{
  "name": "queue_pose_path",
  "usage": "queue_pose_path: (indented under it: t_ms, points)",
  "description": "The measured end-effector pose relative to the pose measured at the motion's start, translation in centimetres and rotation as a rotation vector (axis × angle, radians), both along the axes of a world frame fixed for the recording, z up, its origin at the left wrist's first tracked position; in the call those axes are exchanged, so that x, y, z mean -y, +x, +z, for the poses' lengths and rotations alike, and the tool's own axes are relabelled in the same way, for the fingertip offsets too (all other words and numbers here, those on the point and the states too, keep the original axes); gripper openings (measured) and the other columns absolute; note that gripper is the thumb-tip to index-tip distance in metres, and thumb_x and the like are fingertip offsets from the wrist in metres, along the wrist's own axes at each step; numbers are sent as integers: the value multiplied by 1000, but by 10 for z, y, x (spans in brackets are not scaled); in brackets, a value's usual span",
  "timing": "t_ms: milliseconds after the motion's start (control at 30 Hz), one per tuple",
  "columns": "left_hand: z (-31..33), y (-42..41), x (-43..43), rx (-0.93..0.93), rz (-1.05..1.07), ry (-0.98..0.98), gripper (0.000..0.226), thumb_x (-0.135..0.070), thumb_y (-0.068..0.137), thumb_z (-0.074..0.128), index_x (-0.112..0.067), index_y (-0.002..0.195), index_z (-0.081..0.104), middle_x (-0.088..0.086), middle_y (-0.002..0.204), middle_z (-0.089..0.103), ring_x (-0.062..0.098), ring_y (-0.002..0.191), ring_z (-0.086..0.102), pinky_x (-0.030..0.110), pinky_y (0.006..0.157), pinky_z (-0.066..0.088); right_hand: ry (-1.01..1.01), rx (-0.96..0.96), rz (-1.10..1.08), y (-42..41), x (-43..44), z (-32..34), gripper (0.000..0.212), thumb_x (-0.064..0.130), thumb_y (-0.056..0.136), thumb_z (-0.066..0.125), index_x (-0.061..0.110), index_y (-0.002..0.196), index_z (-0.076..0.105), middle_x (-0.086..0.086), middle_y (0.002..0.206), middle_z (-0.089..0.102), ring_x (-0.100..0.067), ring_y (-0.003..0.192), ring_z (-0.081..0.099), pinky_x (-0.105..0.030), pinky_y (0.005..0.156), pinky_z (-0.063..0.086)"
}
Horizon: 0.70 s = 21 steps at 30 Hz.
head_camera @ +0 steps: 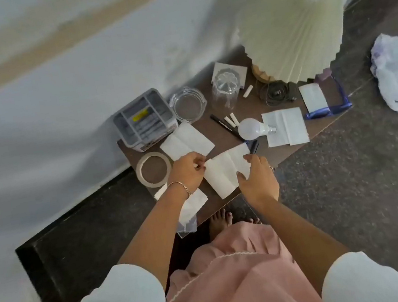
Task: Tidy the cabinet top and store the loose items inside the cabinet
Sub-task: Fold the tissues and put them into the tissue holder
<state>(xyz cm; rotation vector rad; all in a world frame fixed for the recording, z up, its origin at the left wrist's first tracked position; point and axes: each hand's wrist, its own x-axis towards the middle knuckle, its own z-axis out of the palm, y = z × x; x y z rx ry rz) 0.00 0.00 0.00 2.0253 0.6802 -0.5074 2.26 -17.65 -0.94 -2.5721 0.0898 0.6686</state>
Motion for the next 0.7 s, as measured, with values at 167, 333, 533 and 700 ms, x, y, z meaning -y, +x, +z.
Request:
queue_pose_path:
  t_ms: [167, 333, 533, 700]
  points:
    - [-18, 14, 15, 82, -126, 239, 29, -33, 82, 68, -26, 110, 62, -8, 108, 60, 9, 88, 57, 25, 75, 47, -54, 74, 11, -13, 5, -31, 47, 32, 87, 65, 25, 130, 46, 2, 134, 48, -21, 116, 54, -37, 83, 52]
    - [-28, 11, 21, 138, -136, 291, 34, -41, 80, 69, -25, 110, 63, -4, 108, 64, 15, 97, 60, 26, 70, 46, -29, 149, 24, -16, 9, -51, 47, 33, 86, 66, 23, 129, 48, 2, 131, 48, -22, 115, 52, -36, 81, 51]
    - [-40, 7, 19, 174, -95, 205, 32, -33, 77, 67, -29, 109, 62, -12, 103, 62, 9, 96, 57, 25, 74, 46, -17, 296, 121, -15, 15, -65, 38, 41, 83, 68, 24, 117, 63, 5, 120, 56, -18, 105, 57, -33, 78, 51]
    - [-52, 4, 15, 210, -3, 118, 31, -30, 76, 68, -30, 107, 63, -13, 102, 62, 7, 95, 55, 20, 71, 43, 7, 427, 187, -19, 13, -77, 19, 31, 90, 62, 21, 105, 69, 2, 112, 62, -20, 100, 59, -34, 79, 49]
